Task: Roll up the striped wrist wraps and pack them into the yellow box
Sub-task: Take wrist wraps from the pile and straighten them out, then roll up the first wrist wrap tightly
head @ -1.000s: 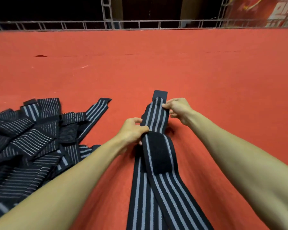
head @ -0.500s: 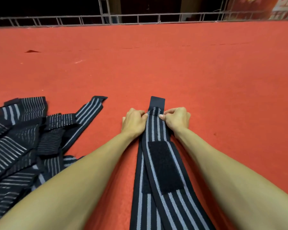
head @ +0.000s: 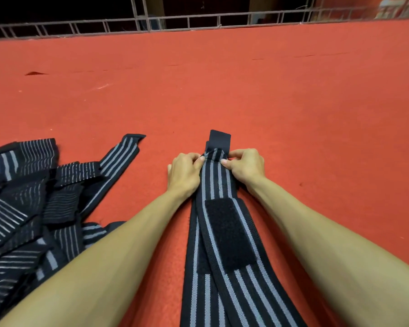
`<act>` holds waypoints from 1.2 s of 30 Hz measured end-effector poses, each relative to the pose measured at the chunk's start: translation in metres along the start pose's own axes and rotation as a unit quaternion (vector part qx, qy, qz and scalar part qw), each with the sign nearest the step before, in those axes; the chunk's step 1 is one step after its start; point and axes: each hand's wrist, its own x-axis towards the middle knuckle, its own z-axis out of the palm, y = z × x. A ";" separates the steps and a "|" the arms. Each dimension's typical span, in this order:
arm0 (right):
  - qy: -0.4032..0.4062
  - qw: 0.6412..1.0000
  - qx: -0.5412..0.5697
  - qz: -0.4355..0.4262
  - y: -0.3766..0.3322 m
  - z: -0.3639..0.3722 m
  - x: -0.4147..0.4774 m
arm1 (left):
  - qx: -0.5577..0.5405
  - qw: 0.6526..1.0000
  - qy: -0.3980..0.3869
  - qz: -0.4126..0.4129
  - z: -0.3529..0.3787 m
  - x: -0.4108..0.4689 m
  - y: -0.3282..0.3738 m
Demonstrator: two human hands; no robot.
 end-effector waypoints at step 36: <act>-0.036 0.917 0.274 -0.289 -0.219 -0.241 -0.305 | -0.140 0.963 0.092 0.210 -0.271 -0.280 0.249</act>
